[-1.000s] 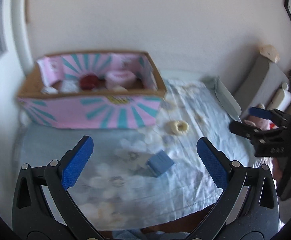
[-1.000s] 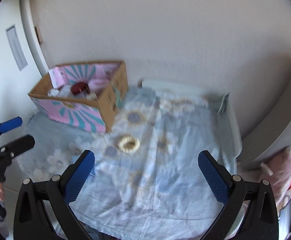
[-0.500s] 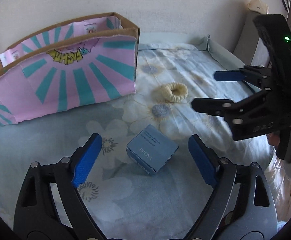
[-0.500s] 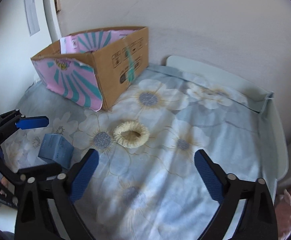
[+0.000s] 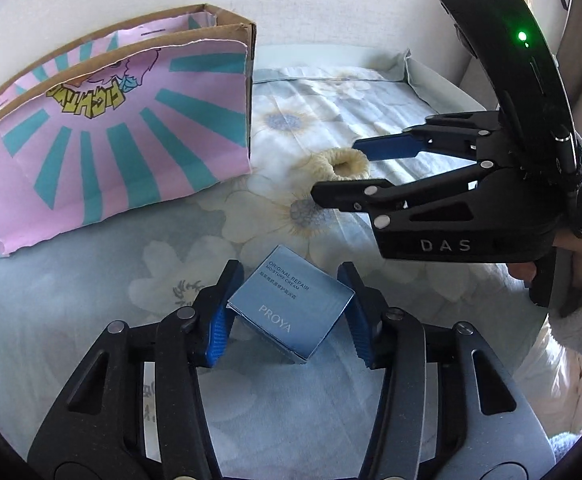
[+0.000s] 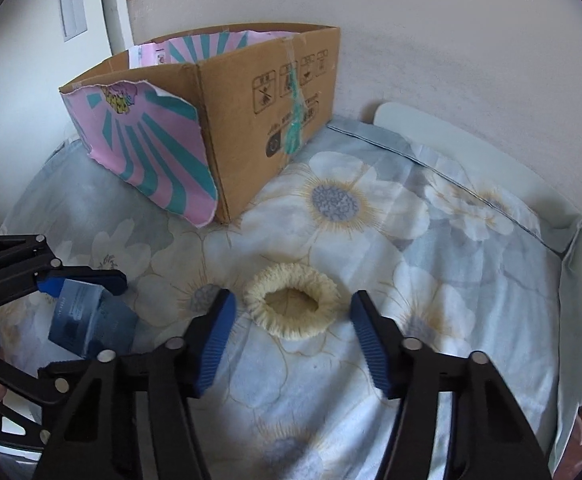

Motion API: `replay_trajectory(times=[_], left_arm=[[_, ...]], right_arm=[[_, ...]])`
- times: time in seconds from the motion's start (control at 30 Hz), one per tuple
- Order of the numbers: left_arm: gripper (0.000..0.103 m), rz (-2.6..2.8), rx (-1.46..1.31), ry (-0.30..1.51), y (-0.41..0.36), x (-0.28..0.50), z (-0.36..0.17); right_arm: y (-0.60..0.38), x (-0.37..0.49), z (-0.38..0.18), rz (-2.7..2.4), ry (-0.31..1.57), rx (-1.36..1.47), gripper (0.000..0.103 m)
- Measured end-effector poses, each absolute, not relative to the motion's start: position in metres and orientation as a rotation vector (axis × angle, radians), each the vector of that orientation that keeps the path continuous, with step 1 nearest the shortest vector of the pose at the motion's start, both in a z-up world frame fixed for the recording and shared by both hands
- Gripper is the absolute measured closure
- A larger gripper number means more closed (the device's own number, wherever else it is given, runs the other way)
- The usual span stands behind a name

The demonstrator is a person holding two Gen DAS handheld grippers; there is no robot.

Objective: Organize objects
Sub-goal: 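Grasp the blue PROYA box with left tool while right tool grasps the beige scrunchie, then lower the PROYA box and scrunchie into the cardboard box and open both tools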

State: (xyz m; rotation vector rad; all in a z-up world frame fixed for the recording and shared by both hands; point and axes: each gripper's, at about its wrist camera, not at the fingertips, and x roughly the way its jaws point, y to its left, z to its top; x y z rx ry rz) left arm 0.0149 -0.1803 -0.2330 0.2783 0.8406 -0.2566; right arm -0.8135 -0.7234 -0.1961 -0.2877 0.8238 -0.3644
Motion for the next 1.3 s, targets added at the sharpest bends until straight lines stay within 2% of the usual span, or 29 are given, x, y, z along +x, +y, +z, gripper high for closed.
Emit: replay_trajectory(times=[0.13, 0.27, 0.63, 1.3], left_arm=[[0.058, -0.261, 0.255, 0.849, -0.177, 0.016, -0.23], [0.058, -0.248, 0.239, 0.851, -0.173, 0.019, -0.227], [0.058, -0.236, 0.237, 0.828, -0.175, 0.021, -0.198], [0.058, -0.13, 0.184, 0.74, -0.161, -0.003, -0.029]], right_arm=[[-0.724, -0.813, -0.194, -0.367, 0.822, -0.285, 0.068], [-0.725, -0.815, -0.192, -0.377, 0.815, -0.281, 0.071], [-0.712, -0.825, -0.169, -0.412, 0.788, -0.268, 0.073], [-0.598, -0.86, -0.029, -0.686, 0.664, -0.129, 0.072]])
